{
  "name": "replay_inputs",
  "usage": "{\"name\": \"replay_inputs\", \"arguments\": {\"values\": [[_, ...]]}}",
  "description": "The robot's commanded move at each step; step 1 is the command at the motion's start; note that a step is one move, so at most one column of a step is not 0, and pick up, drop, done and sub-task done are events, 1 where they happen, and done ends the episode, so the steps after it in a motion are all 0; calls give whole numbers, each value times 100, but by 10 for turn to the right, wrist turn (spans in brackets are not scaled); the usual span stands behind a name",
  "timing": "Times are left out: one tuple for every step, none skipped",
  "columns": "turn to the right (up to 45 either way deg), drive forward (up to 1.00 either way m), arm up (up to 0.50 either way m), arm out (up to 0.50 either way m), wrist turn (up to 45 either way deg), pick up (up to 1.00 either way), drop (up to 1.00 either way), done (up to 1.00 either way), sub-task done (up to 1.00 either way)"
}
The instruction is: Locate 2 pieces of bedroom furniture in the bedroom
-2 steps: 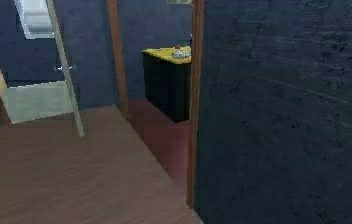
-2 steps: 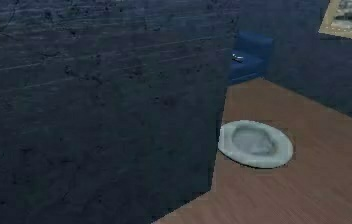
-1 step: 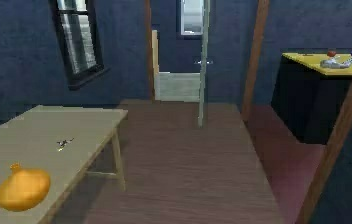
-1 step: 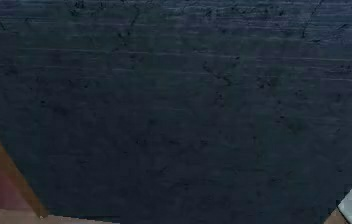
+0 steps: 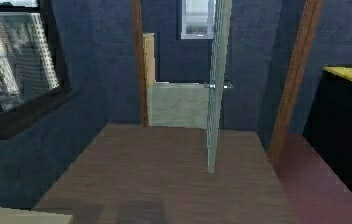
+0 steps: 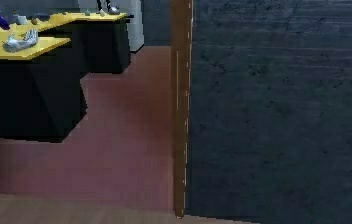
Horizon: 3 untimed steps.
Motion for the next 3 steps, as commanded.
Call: {"name": "replay_inputs", "arguments": {"values": [[0,45,0,0,0,0,0,0,0],[-90,0,0,0,0,0,0,0,0],[0,45,0,0,0,0,0,0,0]]}}
